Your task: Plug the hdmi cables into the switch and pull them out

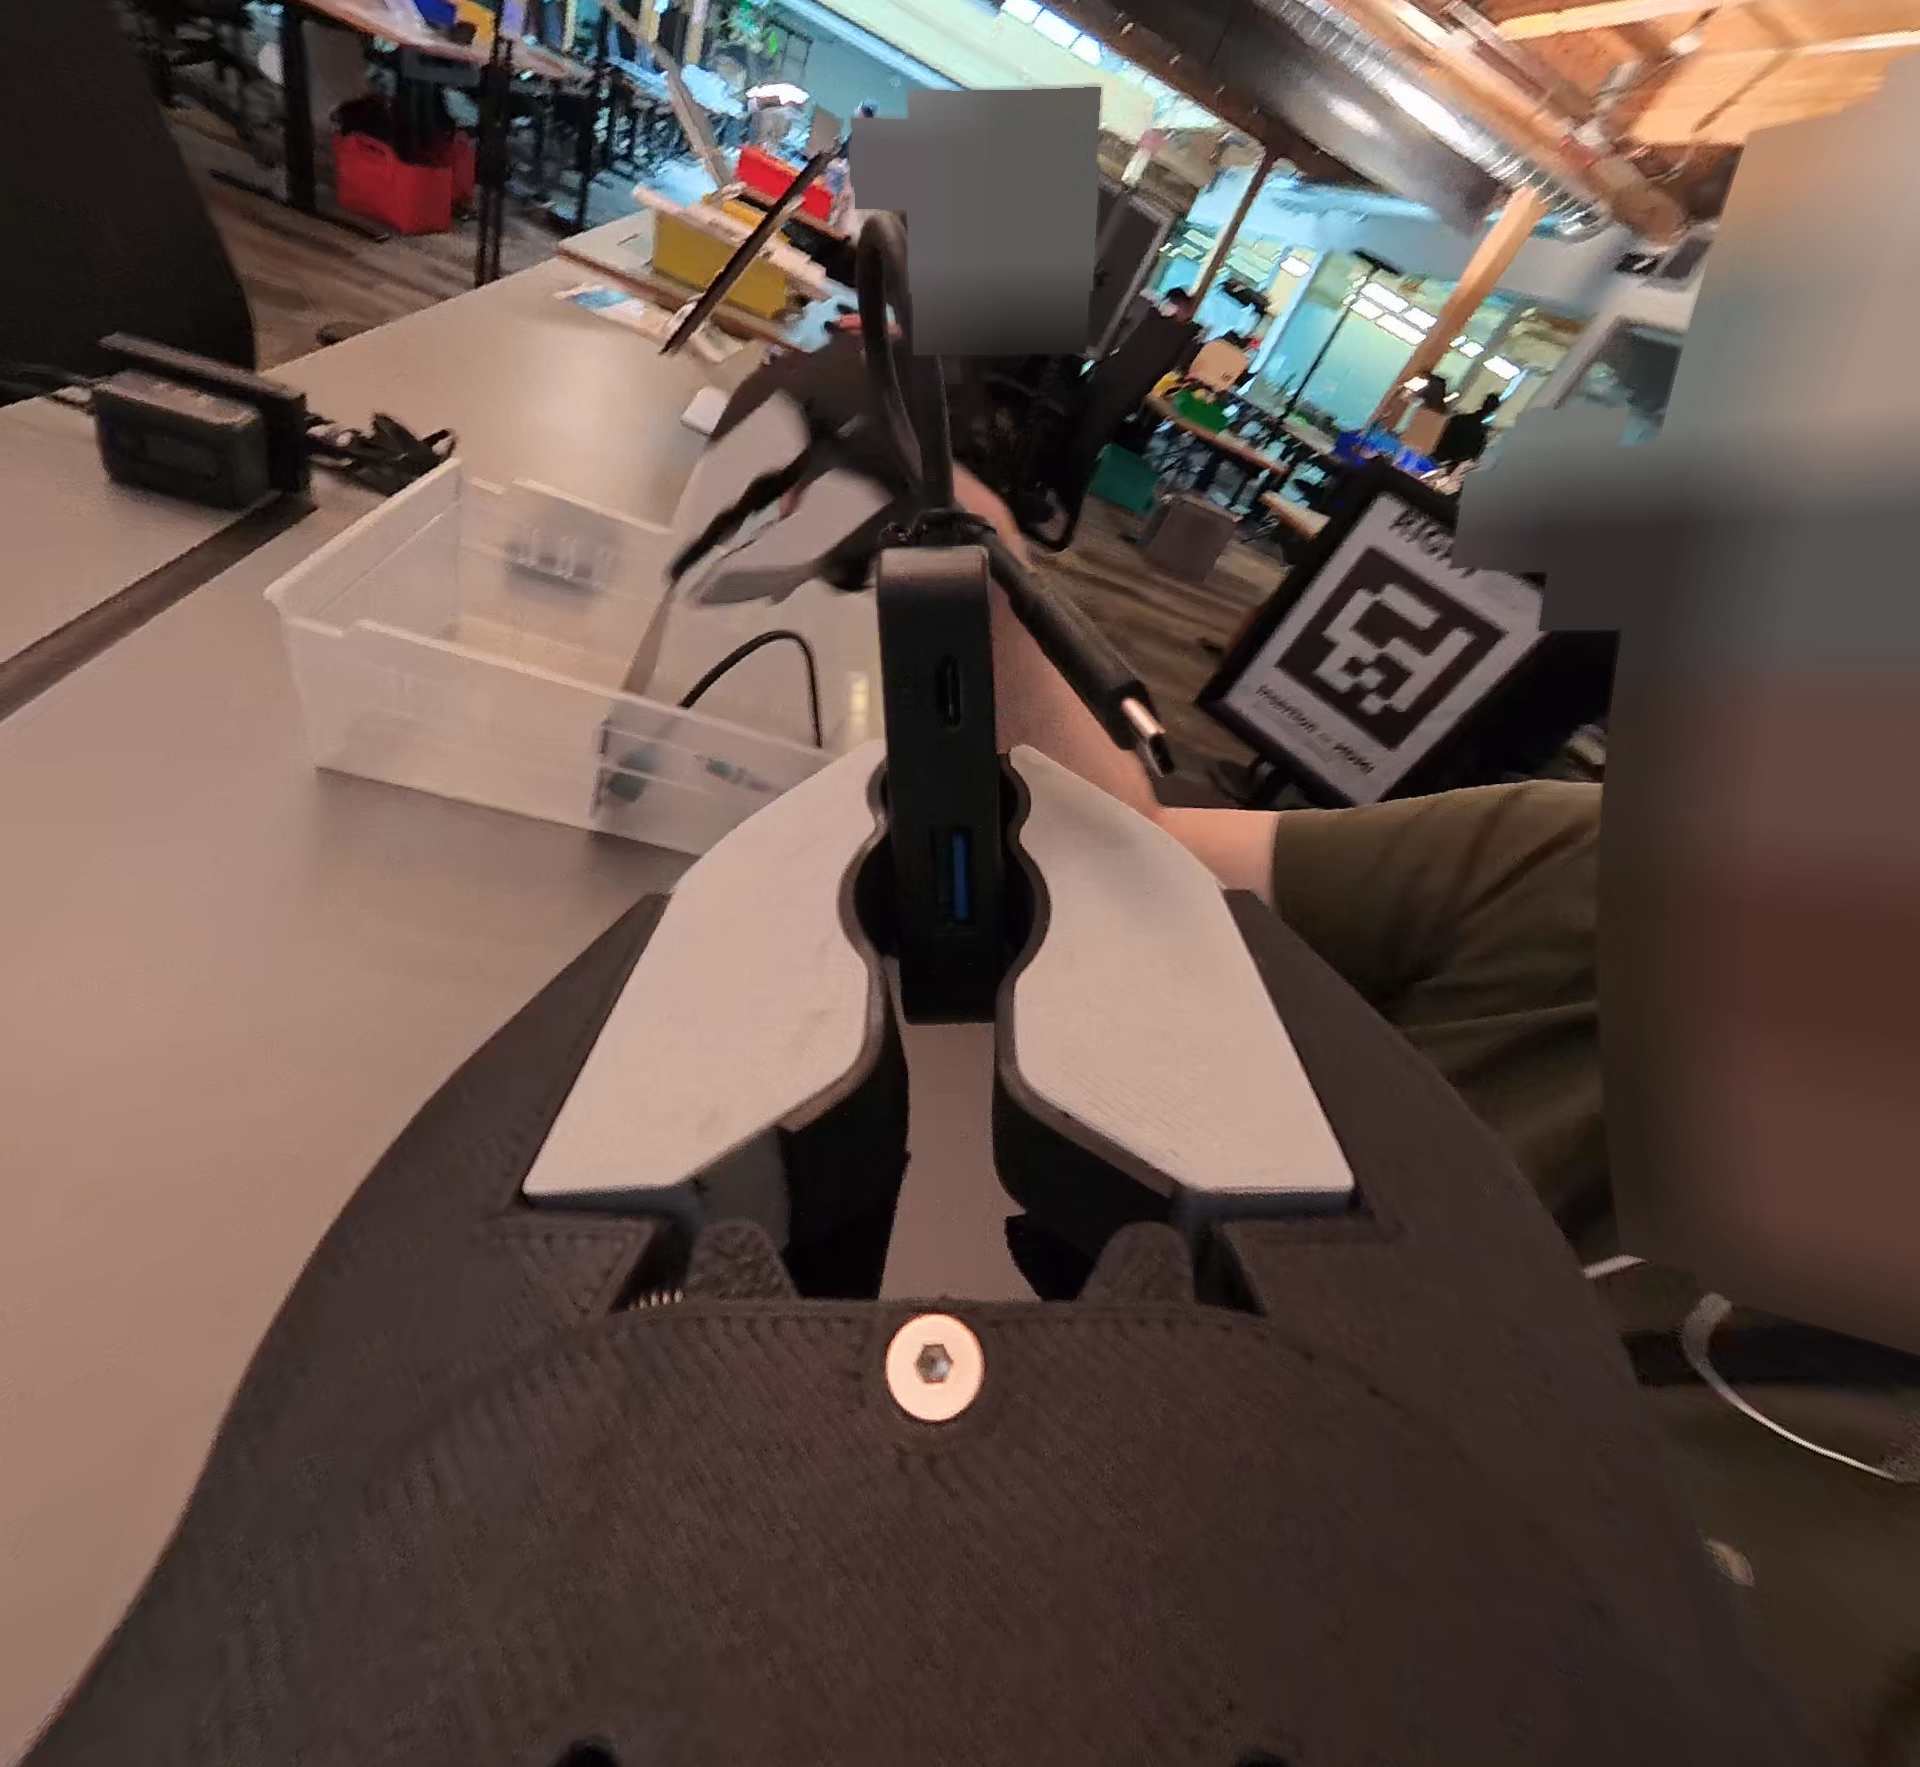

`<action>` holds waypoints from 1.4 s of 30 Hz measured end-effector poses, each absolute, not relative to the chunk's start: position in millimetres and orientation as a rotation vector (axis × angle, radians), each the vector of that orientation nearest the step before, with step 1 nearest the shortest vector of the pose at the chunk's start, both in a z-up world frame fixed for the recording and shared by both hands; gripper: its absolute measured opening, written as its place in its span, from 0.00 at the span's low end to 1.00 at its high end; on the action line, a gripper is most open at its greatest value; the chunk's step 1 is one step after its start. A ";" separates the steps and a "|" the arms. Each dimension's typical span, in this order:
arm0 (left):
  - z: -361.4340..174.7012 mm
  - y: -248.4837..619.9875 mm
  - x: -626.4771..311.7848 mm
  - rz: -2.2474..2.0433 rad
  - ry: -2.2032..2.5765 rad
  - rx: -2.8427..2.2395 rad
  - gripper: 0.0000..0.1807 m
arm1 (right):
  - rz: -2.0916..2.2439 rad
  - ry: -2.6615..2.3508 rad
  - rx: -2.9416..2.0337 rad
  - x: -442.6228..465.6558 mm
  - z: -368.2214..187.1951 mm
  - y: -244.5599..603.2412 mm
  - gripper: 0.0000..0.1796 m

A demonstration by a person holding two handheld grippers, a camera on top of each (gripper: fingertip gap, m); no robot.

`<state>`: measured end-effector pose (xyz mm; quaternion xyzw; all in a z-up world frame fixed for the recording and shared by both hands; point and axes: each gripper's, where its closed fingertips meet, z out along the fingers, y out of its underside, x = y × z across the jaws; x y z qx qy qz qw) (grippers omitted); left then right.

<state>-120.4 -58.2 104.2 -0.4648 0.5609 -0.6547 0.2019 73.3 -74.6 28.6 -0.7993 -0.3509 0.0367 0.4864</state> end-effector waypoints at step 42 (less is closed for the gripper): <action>84.7 -35.2 -112.7 -1.463 1.575 -1.396 0.16 | 0.650 0.508 -2.580 211.8 -106.4 -66.2 0.15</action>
